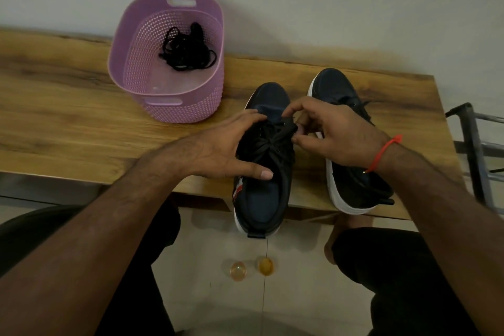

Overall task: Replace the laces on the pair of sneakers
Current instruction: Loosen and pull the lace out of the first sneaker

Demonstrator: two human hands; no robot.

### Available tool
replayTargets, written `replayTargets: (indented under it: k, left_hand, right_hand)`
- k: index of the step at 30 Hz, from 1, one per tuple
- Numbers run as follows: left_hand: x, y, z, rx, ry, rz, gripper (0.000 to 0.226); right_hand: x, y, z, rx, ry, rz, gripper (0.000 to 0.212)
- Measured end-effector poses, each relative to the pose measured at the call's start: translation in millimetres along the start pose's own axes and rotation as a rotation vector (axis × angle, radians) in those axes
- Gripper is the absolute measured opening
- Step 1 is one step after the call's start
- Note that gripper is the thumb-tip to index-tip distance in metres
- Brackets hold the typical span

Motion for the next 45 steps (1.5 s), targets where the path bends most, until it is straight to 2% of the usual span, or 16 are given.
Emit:
replayTargets:
  k: [8,14,17,20,24,27,32,35,38,40,43,45]
  left_hand:
    - [3.7,-8.1,9.5,0.113,-0.141,-0.049,0.125]
    - [4.7,-14.2,13.8,0.198,-0.221,-0.040,0.111]
    - [2.3,-14.3,11.4,0.204,-0.175,-0.033,0.112]
    - [5.7,-10.4,3.9,0.187,-0.057,-0.058,0.122]
    - [9.4,-6.9,-0.7,0.132,-0.035,-0.067,0.131]
    - [11.3,-5.0,3.2,0.060,0.006,-0.004,0.114]
    - [18.5,-0.3,7.6,0.079,0.124,0.084,0.053]
    - [20.0,0.0,9.0,0.058,0.240,0.143,0.041]
    - [21.0,-1.7,7.8,0.009,0.274,0.181,0.018]
    - [20.3,-3.2,5.0,-0.003,0.233,0.195,0.020]
    - [15.5,-5.8,3.4,-0.024,0.161,0.207,0.038]
    - [10.5,-7.6,3.5,-0.046,0.168,0.197,0.042]
  right_hand:
    - [-1.4,-0.5,3.5,-0.022,-0.046,0.024,0.043]
    - [1.3,3.6,0.2,-0.013,-0.042,0.096,0.034]
    - [0.8,3.9,-1.8,-0.021,-0.046,0.102,0.035]
    - [0.9,6.8,-3.1,-0.008,-0.025,0.140,0.039]
    - [3.2,7.0,-5.3,0.053,0.022,0.160,0.040]
    - [2.5,6.8,-7.8,0.116,0.047,0.150,0.035]
    - [-4.3,2.2,-7.6,0.103,0.063,0.104,0.021]
    - [-6.1,1.8,-5.2,0.071,0.037,0.094,0.019]
    - [-6.6,1.7,-4.5,0.060,0.011,0.100,0.018]
    - [-6.8,1.7,-4.7,0.048,-0.020,0.099,0.017]
    - [-7.0,1.8,-5.8,0.035,-0.045,0.096,0.015]
    - [-6.2,2.0,-6.5,0.029,-0.025,0.098,0.017]
Point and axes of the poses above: each hand's wrist, its own y-axis away from the middle knuckle, its own x-axis out of the back of the hand, z = x × y, the point moved 2 cm from there along -y, towards the middle knuckle, and after that the axes turned 11 degrees about y, right-handed, at the moved point
